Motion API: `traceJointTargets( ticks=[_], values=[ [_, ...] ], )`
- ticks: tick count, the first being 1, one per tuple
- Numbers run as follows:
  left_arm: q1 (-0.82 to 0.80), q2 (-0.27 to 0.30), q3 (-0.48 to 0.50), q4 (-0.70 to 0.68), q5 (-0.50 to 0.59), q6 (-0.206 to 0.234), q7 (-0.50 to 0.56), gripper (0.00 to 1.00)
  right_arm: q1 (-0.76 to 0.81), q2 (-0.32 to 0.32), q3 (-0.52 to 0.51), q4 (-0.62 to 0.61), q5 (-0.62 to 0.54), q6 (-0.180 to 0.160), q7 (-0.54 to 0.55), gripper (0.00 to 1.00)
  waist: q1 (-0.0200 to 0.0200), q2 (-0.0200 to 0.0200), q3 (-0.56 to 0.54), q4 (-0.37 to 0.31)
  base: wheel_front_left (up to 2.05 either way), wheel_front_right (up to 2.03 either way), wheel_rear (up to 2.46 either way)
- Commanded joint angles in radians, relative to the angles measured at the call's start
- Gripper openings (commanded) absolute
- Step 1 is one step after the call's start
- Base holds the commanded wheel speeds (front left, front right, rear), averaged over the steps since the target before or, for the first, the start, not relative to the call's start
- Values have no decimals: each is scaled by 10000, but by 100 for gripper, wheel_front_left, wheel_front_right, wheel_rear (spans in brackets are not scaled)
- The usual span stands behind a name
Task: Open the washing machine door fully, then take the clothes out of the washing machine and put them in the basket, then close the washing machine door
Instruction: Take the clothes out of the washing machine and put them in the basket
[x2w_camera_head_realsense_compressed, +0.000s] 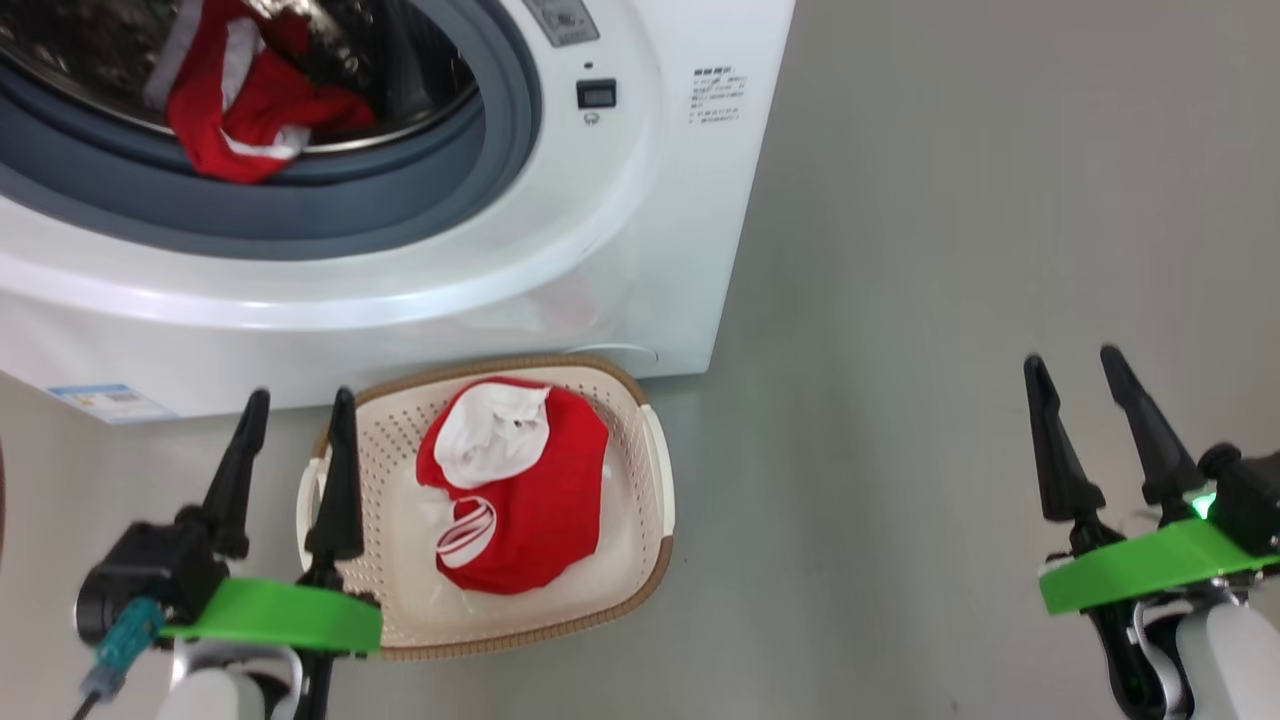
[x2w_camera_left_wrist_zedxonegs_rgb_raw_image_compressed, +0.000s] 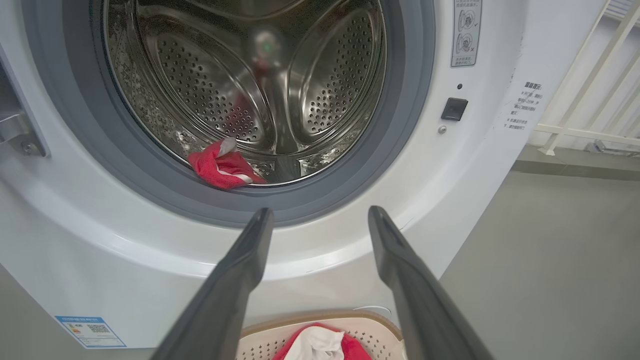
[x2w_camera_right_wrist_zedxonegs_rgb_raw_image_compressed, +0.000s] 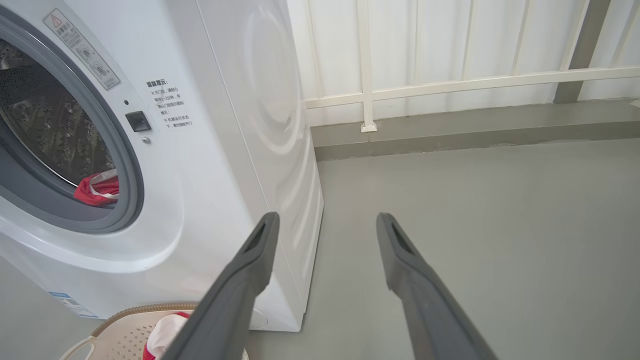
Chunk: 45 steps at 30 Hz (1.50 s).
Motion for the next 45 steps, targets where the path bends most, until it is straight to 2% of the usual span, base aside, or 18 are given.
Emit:
traceJointTargets(
  ticks=[1, 23, 45],
  values=[
    [256, 174, 371, -377, -67, -56, -47, 100, 267, -154, 221, -191, 21, 63, -63, 100, 0, 0, -335, -44, 0, 0, 0],
    [2273, 111, 1006, -1724, -1, -56, -47, 100, 1312, -138, 38, -254, 116, 63, -63, 100, 0, 0, -1107, -74, 0, 0, 0],
    [3118, 107, 1323, -2302, -330, -38, -47, 100, 1816, -76, -186, -329, 66, 63, -63, 100, 0, 0, -1412, -70, 0, 0, 0]
  ],
)
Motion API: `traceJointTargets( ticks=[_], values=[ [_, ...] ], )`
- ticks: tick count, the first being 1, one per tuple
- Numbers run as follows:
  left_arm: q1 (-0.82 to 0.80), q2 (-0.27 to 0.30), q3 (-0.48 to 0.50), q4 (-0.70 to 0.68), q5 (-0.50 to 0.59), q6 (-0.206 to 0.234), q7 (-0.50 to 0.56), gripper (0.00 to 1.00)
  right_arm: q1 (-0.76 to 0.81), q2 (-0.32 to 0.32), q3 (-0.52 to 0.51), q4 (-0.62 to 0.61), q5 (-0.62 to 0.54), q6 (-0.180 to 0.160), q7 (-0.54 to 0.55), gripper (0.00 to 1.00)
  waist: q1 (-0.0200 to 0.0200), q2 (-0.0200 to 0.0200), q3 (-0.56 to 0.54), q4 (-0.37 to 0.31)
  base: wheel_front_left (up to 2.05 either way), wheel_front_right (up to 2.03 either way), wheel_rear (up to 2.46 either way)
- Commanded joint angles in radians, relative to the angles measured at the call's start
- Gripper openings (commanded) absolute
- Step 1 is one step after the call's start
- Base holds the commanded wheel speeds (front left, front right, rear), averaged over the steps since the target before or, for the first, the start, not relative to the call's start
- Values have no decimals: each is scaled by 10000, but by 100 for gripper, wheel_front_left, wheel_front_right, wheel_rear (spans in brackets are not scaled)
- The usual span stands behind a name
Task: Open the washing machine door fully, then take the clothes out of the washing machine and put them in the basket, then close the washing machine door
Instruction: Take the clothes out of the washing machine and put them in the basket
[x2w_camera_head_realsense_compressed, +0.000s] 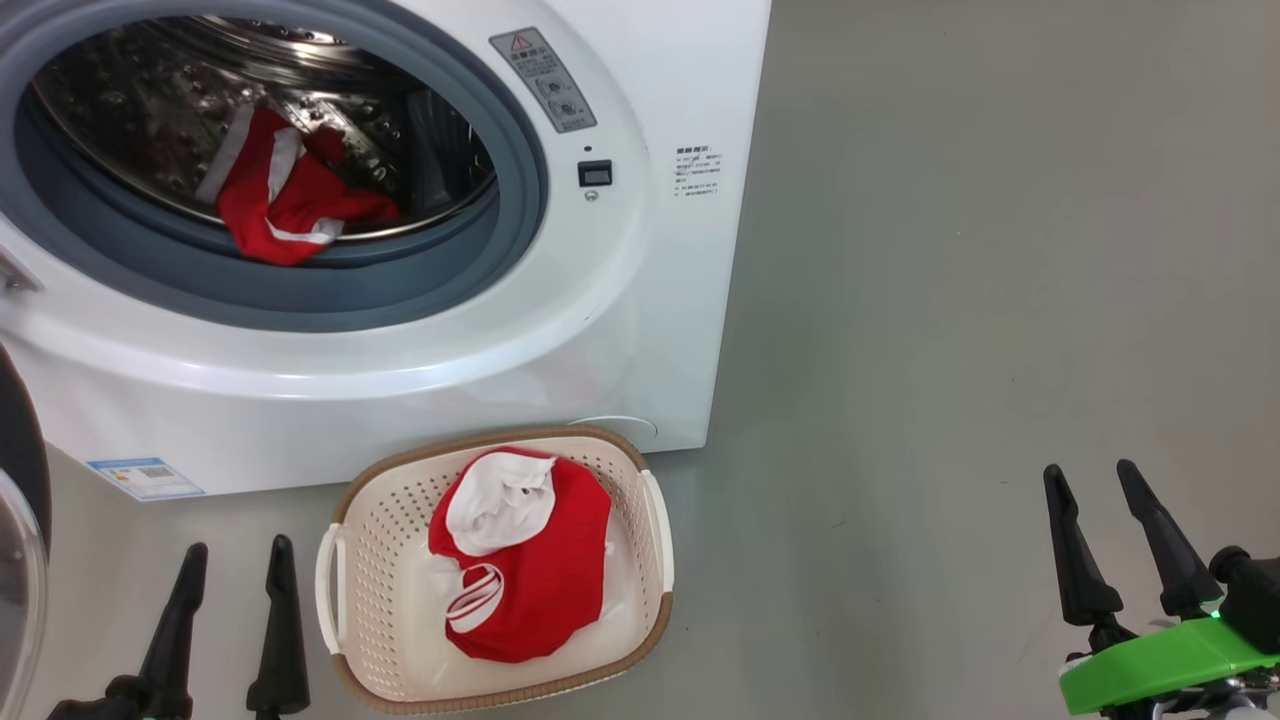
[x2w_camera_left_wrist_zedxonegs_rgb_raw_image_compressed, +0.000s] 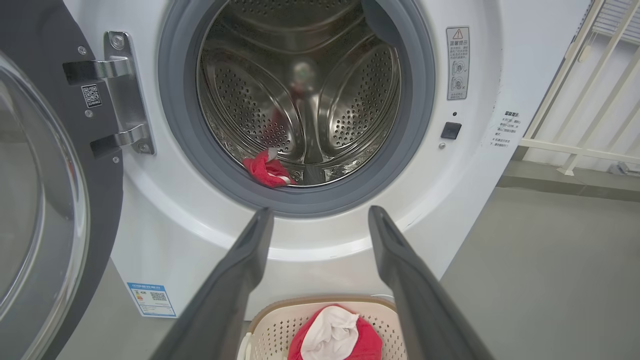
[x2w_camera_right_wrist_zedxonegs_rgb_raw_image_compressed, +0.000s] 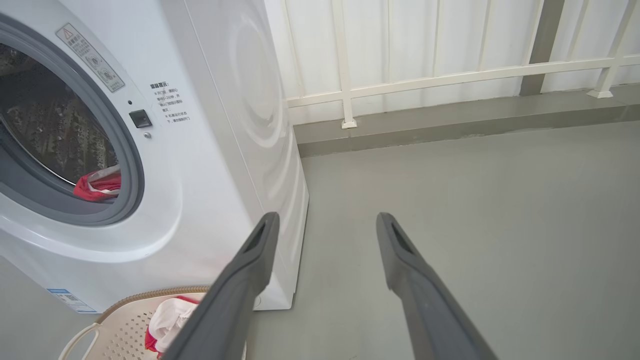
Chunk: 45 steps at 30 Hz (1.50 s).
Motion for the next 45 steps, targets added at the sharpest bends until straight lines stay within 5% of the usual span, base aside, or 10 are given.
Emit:
traceJointTargets(
  ticks=[1, 24, 33, 45],
  values=[
    [9, 105, 356, -329, -62, -32, -49, 100, 114, -124, 177, -262, -22, 63, -65, 100, 0, 0, -15, 5, 0, 0, 0],
    [-942, 105, -83, -5, 9, -19, -49, 100, -106, 12, 102, -393, -41, 63, -65, 100, 0, 0, 607, 120, 0, 0, 0],
    [-3944, 195, -407, 2208, 942, 4, -49, 100, -738, 217, 223, -476, -58, 63, -65, 100, 0, 0, 1791, 59, 0, 0, 0],
    [-8161, 1101, -575, 6228, 1681, 558, -49, 100, -1505, 387, 386, -558, -54, 63, -65, 100, 0, 0, 2915, -222, 0, 0, 0]
  ],
)
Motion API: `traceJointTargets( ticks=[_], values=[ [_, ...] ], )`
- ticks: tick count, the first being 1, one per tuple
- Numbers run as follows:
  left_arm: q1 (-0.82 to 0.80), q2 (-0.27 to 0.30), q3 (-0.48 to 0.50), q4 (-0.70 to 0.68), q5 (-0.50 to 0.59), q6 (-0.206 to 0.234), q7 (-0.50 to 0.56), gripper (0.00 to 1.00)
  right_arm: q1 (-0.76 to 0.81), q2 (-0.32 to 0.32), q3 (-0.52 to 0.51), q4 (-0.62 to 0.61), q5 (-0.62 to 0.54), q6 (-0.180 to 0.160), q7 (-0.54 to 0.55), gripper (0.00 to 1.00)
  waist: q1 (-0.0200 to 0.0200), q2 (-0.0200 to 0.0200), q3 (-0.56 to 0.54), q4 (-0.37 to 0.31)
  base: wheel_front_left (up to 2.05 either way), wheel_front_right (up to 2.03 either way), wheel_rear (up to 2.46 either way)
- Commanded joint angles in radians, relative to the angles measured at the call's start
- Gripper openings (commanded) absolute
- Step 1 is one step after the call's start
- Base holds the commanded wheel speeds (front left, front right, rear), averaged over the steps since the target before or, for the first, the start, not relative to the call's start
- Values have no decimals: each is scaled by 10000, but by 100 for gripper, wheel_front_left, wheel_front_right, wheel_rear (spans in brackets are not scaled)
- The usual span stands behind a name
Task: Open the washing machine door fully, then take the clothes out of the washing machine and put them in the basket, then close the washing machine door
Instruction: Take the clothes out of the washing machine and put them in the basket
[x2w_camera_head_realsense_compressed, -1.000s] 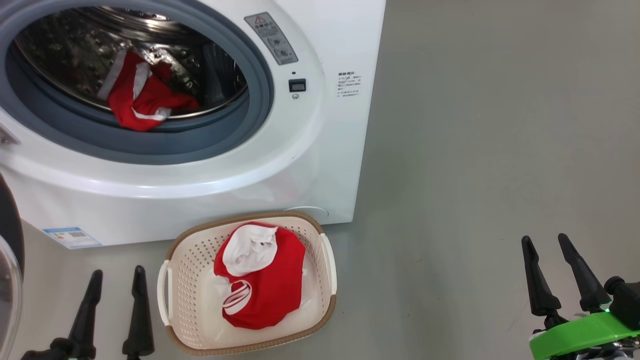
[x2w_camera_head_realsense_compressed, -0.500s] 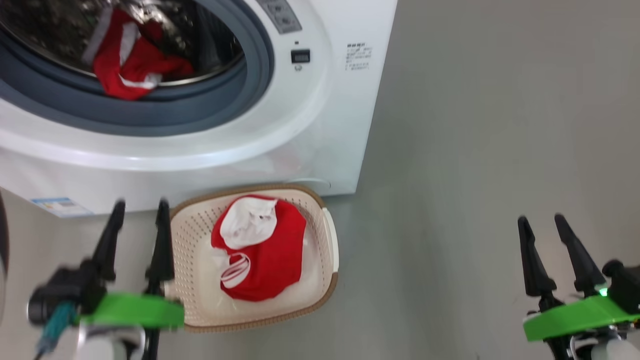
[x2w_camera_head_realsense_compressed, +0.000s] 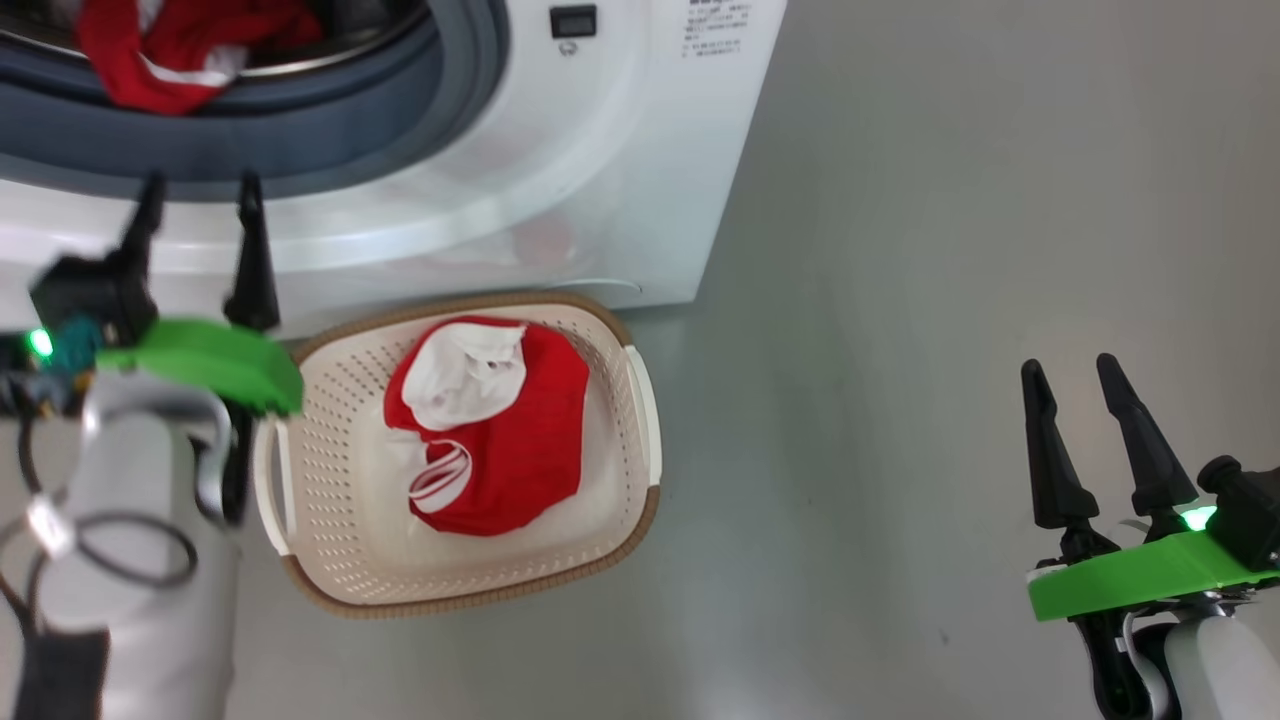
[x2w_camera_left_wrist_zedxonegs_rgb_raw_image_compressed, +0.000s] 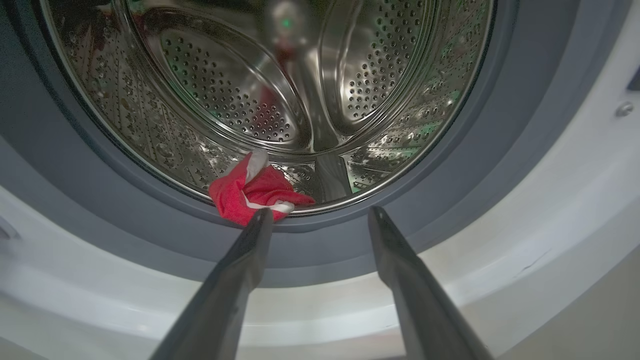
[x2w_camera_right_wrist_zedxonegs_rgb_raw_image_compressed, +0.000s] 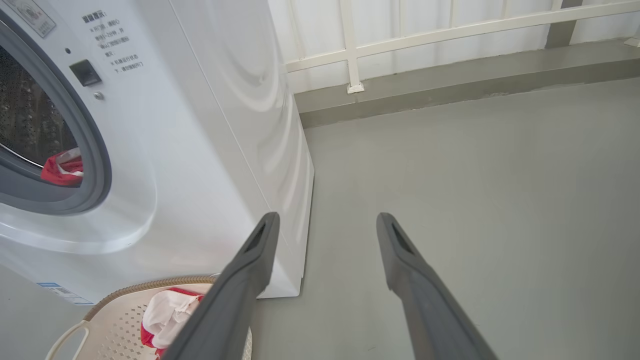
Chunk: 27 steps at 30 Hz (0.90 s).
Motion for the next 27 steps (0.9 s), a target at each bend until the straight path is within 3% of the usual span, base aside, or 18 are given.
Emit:
traceJointTargets(
  ticks=[1, 15, 27],
  values=[
    [-416, 475, 171, 134, 185, 133, -47, 100, -169, -70, 294, -242, -56, 63, -63, 100, 0, 0, 300, -135, 0, 0, 0],
    [-4051, 1341, -547, 3869, 882, 562, 404, 100, -787, 43, 450, -431, -51, 63, -63, 100, 0, 0, 1378, -383, 0, 0, 0],
    [-5538, 1773, -1082, 5347, 1250, 823, 711, 100, -1123, 174, 569, -417, -31, 63, -63, 100, 0, 0, 1949, -671, 0, 0, 0]
  ],
)
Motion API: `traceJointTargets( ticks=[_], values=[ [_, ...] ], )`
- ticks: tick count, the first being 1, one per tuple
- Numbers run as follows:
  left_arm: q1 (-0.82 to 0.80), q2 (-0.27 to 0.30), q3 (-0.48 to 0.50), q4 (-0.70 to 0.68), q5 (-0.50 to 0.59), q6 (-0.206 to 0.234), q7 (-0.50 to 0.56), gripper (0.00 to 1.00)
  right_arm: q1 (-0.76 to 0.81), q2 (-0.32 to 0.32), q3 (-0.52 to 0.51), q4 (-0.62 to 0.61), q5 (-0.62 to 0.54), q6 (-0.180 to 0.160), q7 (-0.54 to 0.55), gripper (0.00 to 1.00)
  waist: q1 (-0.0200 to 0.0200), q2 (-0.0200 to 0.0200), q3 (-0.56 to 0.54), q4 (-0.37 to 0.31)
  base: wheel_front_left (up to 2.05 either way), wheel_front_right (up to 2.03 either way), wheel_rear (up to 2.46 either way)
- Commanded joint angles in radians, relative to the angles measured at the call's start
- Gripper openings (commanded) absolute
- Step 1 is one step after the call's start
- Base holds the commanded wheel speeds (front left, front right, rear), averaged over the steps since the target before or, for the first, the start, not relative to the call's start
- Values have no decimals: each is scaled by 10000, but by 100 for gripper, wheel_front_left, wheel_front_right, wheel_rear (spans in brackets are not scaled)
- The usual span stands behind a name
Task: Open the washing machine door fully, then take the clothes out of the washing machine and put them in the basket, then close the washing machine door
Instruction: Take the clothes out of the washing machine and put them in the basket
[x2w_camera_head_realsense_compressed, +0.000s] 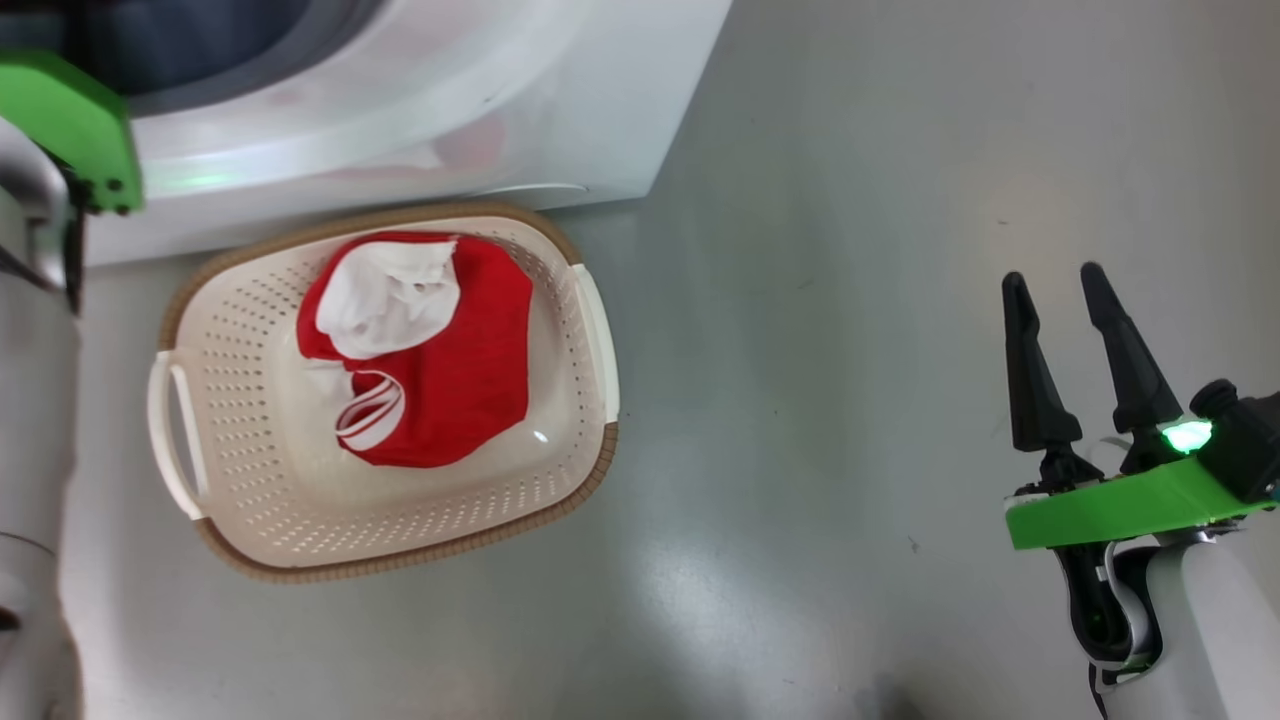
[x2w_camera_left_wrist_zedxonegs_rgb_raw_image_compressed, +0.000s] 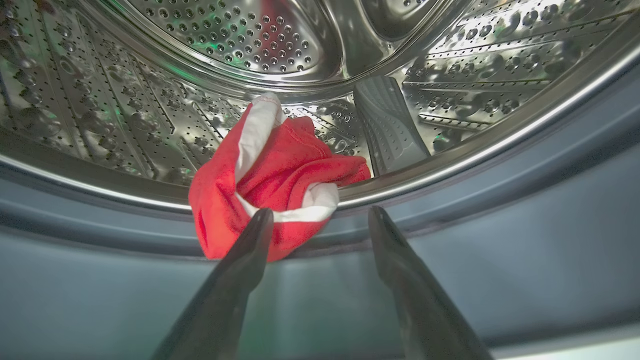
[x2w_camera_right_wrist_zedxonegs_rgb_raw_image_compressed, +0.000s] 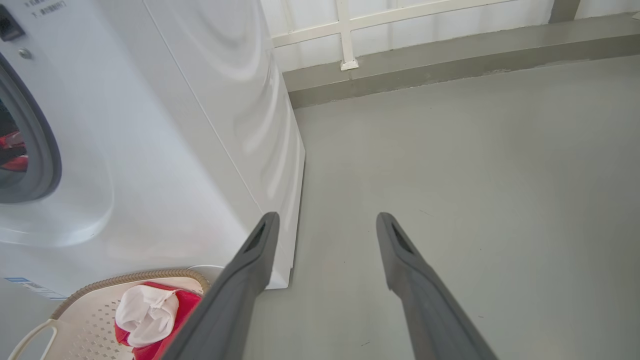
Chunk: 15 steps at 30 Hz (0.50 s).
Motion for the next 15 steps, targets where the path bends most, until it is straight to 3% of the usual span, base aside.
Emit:
traceJointTargets(
  ticks=[1, 15],
  values=[
    [-171, 572, 63, -139, 150, 105, -6, 100, 39, 7, 278, -215, -25, 63, -63, 100, 0, 0, 94, -100, 0, 0, 0],
    [-584, 1105, -353, 248, 316, 545, 424, 100, -206, 56, 472, -182, 0, 63, -63, 100, 0, 0, 426, -462, 0, 0, 0]
  ],
)
